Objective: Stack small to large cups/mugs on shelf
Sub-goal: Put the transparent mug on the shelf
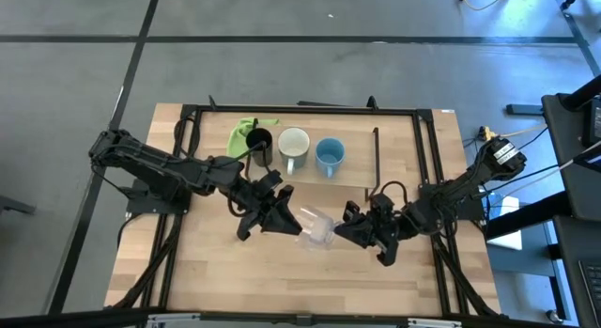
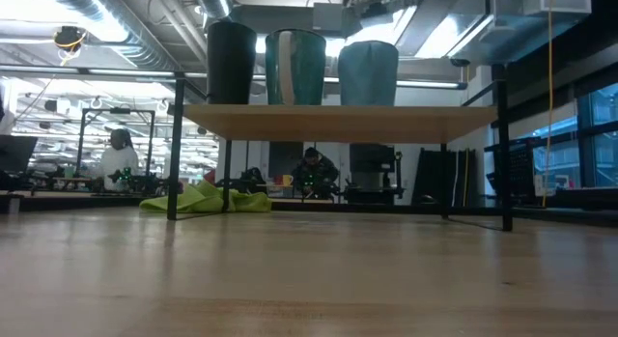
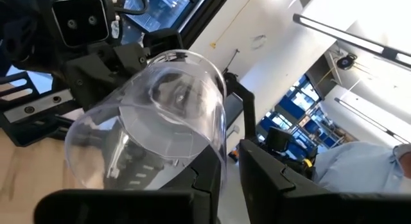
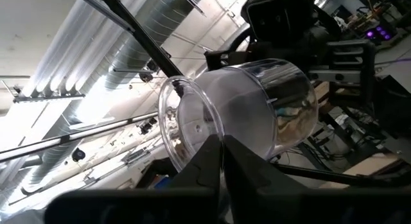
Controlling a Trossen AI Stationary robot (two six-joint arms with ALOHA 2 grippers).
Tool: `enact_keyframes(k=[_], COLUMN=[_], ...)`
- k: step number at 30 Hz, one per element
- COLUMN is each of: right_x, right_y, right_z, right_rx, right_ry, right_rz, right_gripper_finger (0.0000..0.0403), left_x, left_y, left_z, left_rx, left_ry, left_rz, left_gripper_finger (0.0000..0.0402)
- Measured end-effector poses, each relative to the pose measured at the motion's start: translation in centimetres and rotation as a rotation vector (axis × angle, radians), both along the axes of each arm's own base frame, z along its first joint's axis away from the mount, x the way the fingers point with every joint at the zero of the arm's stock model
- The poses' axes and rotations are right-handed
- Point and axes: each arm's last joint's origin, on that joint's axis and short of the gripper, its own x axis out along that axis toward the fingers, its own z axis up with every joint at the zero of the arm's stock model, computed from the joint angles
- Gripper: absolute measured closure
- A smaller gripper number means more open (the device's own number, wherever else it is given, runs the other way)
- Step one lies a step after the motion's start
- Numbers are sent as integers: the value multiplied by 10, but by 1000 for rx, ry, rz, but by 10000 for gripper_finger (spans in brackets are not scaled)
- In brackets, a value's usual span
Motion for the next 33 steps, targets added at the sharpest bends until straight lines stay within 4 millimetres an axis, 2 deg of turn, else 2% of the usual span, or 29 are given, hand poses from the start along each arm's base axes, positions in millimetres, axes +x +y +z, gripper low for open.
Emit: enact_keyframes(k=[7,24,33], right_x=[0,1,0], right_y=[0,1,3], right_z=[-1,-3,-3], right_rx=[-2,-18,28], right_ry=[8,35,41], right_rz=[-2,-1,25], right_gripper_finger=[375,373,373], left_x=[0,0,1], left_y=[0,1,5], left_z=[0,-1,0], left_rx=[18,27,27], left_ry=[-11,-9,-10], left_rz=[0,-31,-43], left_gripper_finger=[396,400,401])
